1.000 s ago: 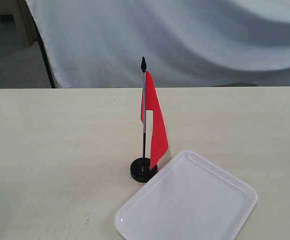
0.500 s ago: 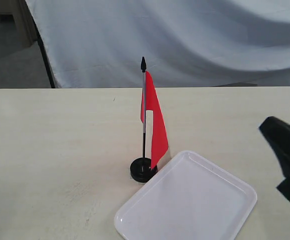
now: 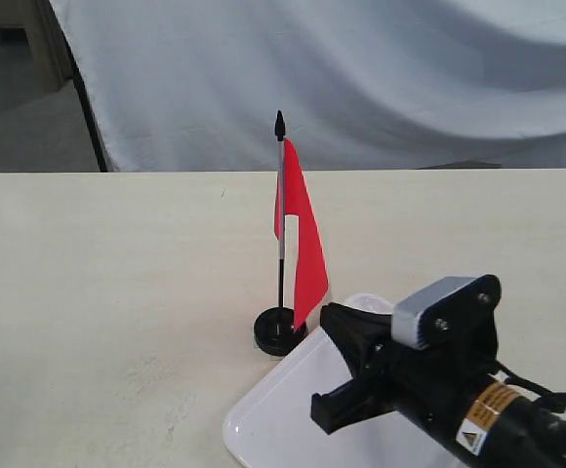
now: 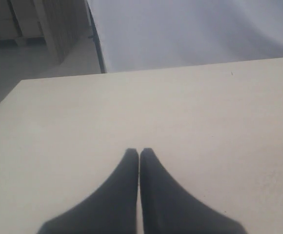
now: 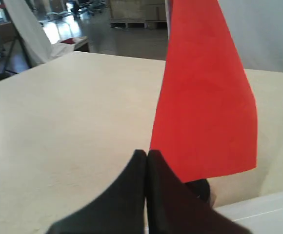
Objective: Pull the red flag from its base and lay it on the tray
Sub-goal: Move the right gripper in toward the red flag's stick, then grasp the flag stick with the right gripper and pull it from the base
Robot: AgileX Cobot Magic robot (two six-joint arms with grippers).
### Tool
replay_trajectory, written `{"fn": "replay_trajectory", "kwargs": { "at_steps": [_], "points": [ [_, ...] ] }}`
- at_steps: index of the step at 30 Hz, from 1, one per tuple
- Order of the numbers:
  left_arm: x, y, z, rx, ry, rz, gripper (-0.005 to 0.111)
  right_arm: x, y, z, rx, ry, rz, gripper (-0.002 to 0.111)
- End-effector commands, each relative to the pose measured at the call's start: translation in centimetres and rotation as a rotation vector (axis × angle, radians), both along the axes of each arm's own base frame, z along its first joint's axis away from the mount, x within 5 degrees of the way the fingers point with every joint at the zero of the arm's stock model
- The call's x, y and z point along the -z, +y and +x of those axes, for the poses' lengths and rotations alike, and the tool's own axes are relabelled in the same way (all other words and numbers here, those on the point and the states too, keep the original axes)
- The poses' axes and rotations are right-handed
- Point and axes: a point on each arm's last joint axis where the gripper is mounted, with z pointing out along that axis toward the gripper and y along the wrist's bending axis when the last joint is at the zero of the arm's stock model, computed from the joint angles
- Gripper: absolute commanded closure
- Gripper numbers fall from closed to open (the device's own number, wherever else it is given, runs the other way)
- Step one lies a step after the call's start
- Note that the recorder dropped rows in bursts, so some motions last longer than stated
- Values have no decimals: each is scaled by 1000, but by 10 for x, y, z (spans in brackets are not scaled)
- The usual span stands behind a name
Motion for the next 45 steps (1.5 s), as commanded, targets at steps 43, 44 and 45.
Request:
{"fn": "replay_trajectory", "kwargs": {
  "at_steps": [43, 44, 45],
  "points": [
    [0, 0, 0, -3, -5, -2, 105, 22, 89, 93, 338, -108, -72, 16],
    [0, 0, 0, -3, -5, -2, 105, 22, 88, 93, 343, -106, -78, 29],
    [0, 0, 0, -3, -5, -2, 105, 23, 88, 93, 349, -94, -80, 48]
  ]
}}
